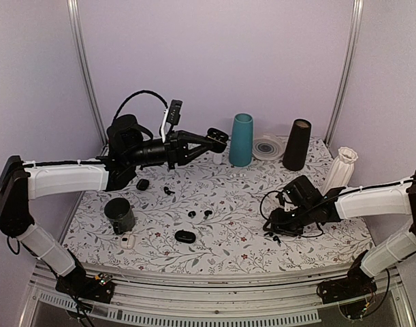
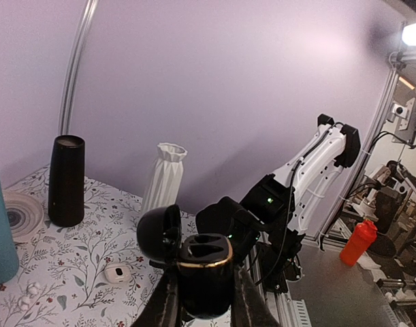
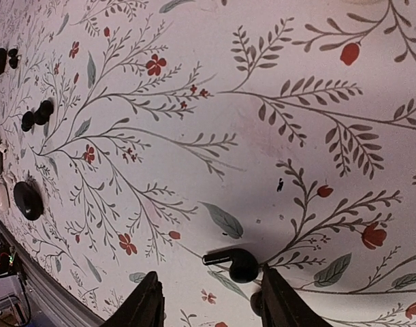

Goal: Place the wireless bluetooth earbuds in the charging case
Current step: Adjust the left earbud at the center of the board.

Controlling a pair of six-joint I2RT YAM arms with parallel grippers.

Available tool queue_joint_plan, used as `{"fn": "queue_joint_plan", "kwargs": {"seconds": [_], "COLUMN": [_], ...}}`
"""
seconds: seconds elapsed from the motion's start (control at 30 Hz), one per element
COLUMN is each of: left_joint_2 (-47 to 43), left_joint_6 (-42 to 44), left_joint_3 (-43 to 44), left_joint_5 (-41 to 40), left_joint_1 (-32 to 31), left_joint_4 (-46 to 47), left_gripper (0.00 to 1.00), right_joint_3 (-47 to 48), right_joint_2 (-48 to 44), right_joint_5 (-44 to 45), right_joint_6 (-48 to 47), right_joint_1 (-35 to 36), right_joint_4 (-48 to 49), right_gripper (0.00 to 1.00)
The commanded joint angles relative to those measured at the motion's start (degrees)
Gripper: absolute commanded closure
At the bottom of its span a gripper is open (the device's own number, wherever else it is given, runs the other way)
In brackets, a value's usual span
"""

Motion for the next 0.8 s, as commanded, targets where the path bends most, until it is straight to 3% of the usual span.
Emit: {"fn": "queue_joint_plan", "kwargs": {"seconds": [0.0, 0.77], "left_joint_2": [-1.24, -1.56], "left_joint_6": [0.19, 0.02], "left_joint_3": [-0.12, -1.35], "left_joint_5": [-0.25, -0.25], "left_joint_1": [0.68, 0.77], "left_joint_4": [1.16, 2.11], "left_gripper": [1.0, 1.0], "right_joint_3": [0.65, 0.95], "right_joint_2": [1.25, 3.81], "right_joint_5": [-1.75, -4.94], "right_joint_6": [0.66, 2.2], "right_joint_1": [-0.2, 0.73], "right_joint_4": [1.68, 1.93], "right_gripper": [0.52, 0.54]}}
